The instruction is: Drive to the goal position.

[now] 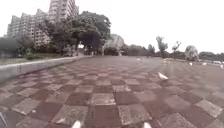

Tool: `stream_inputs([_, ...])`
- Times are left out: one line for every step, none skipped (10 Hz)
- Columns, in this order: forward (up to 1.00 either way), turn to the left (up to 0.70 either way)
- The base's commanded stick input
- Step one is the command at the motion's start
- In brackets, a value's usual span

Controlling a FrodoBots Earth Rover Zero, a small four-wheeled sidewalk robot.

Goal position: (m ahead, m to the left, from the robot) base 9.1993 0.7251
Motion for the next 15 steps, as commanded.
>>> stream_inputs([0.5,0.0])
stream_inputs([0.5,0.13])
stream_inputs([0.5,0.5])
stream_inputs([0.5,0.5])
stream_inputs([0.5,0.16])
stream_inputs([0.5,0.0])
stream_inputs([0.5,0.0])
stream_inputs([0.5,0.0])
stream_inputs([0.5,0.0])
stream_inputs([0.5,0.0])
stream_inputs([0.5,0.0])
stream_inputs([0.5,0.0])
stream_inputs([0.5,0.0])
stream_inputs([0.5,0.0])
stream_inputs([0.5,0.0])
